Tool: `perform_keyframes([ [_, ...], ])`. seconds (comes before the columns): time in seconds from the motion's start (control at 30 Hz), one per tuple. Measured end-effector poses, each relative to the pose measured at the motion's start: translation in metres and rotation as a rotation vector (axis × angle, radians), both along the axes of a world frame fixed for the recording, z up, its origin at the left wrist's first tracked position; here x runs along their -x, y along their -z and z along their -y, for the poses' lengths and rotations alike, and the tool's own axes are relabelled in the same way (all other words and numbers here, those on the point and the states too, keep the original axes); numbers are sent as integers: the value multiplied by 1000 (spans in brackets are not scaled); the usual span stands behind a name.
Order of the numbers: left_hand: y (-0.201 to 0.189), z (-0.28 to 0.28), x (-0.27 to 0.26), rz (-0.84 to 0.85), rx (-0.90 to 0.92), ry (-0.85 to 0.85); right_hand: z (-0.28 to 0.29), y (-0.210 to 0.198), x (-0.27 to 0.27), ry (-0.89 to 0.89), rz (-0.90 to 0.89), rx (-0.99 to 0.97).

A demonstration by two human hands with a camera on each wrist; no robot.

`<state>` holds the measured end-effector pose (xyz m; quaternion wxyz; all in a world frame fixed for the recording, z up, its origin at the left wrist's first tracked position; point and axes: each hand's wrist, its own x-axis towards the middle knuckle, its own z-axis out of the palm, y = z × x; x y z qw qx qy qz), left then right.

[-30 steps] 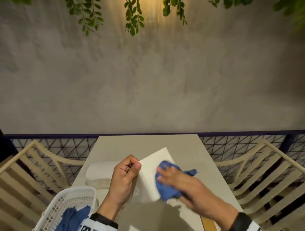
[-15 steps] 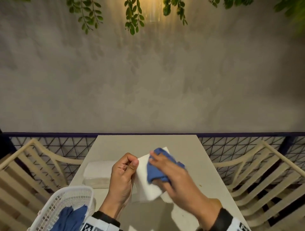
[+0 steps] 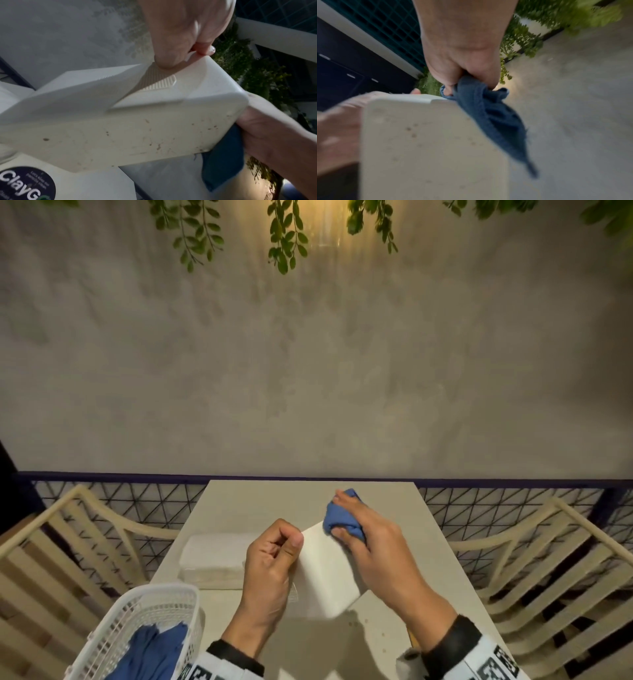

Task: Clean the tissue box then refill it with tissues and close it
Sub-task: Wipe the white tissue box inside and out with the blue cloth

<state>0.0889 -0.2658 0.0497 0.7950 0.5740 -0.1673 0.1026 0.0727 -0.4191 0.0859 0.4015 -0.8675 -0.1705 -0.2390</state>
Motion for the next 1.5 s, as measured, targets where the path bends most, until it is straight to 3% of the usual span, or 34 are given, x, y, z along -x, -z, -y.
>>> perform_keyframes([
  [0.1, 2, -5, -3, -37, 67, 49, -21, 6, 25, -296, 104, 136],
  [0.17, 0, -11, -2, -34, 50, 77, 0, 19, 26, -401, 170, 282],
  [0.2, -1, -12, -1, -41, 47, 82, 15, 23, 21, -392, 141, 289],
  [0.27, -1, -12, -1, -66, 53, 62, 32, 26, 8, -213, 28, 159],
  [0.33, -2, -7, -4, -106, 82, -1, 20, 18, 5, -84, -25, 57],
  [0.43, -3, -9, -10, -145, 126, -29, -1, 19, 21, -368, 67, 228],
  [0.5, -5, -16, -11, -147, 139, 3, 14, 25, 29, -539, 85, 341],
  [0.57, -9, -23, -10, -138, 165, 64, 34, 31, 21, -487, 40, 213],
  [0.67, -18, -26, -2, -105, 141, 123, 40, 24, 6, -294, -188, -266],
  [0.77, -25, -29, 4, -104, 212, 175, 33, 17, -8, -322, -333, -625],
  [0.87, -28, -31, 10, -119, 273, 218, 27, 11, -7, -330, -291, -733],
  [0.97, -23, -33, 14, -177, 317, 262, 26, 9, -5, -390, -192, -679],
  [1.03, -21, -38, 13, -209, 252, 278, 30, 7, -3, -434, -166, -589],
  [1.17, -24, -55, 6, -163, -377, 301, 32, -8, 3, -433, -244, -388],
  [1.23, -27, -54, 5, -162, -556, 382, 29, -14, 3, -421, -275, -266],
  [1.37, -28, -29, 10, -164, -599, 462, 13, -16, 6, -352, -255, 98],
  [1.5, -19, -12, 15, -148, -431, 292, -2, 1, 20, -201, -155, 70],
])
